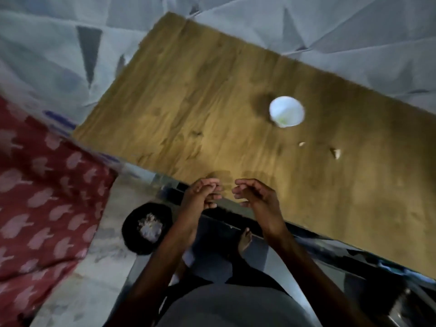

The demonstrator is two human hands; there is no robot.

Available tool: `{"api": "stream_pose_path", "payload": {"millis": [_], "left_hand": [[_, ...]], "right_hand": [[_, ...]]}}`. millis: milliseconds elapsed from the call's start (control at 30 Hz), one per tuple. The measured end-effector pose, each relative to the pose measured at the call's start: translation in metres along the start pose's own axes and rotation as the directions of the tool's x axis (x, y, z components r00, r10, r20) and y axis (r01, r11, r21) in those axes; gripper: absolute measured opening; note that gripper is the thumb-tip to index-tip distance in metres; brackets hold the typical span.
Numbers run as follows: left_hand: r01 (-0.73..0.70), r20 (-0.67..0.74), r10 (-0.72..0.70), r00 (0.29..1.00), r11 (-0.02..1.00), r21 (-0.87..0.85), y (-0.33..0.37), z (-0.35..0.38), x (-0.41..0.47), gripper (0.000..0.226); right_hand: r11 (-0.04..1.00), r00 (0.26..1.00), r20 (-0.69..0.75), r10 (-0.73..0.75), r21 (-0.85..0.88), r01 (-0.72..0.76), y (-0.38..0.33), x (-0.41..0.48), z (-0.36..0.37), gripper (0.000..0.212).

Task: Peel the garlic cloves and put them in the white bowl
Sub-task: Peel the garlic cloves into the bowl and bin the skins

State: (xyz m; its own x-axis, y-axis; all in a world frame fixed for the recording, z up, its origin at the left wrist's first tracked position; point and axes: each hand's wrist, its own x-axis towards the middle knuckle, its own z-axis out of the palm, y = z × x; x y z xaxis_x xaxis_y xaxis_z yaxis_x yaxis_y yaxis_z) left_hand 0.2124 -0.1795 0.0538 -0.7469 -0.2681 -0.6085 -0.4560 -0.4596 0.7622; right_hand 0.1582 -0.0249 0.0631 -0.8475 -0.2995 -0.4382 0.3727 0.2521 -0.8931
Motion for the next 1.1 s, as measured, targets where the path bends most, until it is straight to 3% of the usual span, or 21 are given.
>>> {"api": "stream_pose_path", "payload": {"millis": [300,500,567,667,800,967,1000,1100], "left_hand": [[-0.113,0.070,0.102,0.992,0.977,0.181,0.004,0.164,0.052,0.017],[-0.195,0.099,0.170,0.980,0.913,0.358,0.004,0.240,0.108,0.016],[-0.300,0.113,0.286,0.952,0.791,0.534,0.002,0.258,0.135,0.016],[-0.380,0.200,0.372,0.907,0.512,0.771,-0.012,0.274,0.171,0.021],[-0.360,0.214,0.349,0.912,0.432,0.827,-0.033,0.273,0.203,0.024],[-0.444,0.390,0.389,0.834,0.054,0.894,-0.028,0.278,0.206,0.029],[-0.450,0.393,0.437,0.809,0.032,0.892,-0.017,0.279,0.202,0.025],[-0.481,0.320,0.577,0.751,0.147,0.864,0.031,0.275,0.198,0.018]], "right_hand": [[0.981,0.961,-0.257,-0.104,0.131,0.142,-0.017,0.042,-0.162,0.014],[0.984,0.948,-0.310,-0.077,0.132,0.123,-0.009,0.084,-0.216,0.016],[0.987,0.943,-0.323,-0.079,0.110,0.120,-0.002,0.096,-0.225,0.016],[0.993,0.927,-0.367,-0.083,0.047,0.108,0.005,0.111,-0.234,0.015],[0.991,0.911,-0.392,-0.131,-0.036,0.128,0.009,0.126,-0.242,0.014],[0.980,0.904,-0.382,-0.191,-0.127,0.153,0.010,0.141,-0.246,0.014],[0.979,0.905,-0.379,-0.196,-0.130,0.157,0.010,0.144,-0.245,0.014],[0.971,0.904,-0.369,-0.215,-0.180,0.157,0.010,0.150,-0.247,0.014]]}}
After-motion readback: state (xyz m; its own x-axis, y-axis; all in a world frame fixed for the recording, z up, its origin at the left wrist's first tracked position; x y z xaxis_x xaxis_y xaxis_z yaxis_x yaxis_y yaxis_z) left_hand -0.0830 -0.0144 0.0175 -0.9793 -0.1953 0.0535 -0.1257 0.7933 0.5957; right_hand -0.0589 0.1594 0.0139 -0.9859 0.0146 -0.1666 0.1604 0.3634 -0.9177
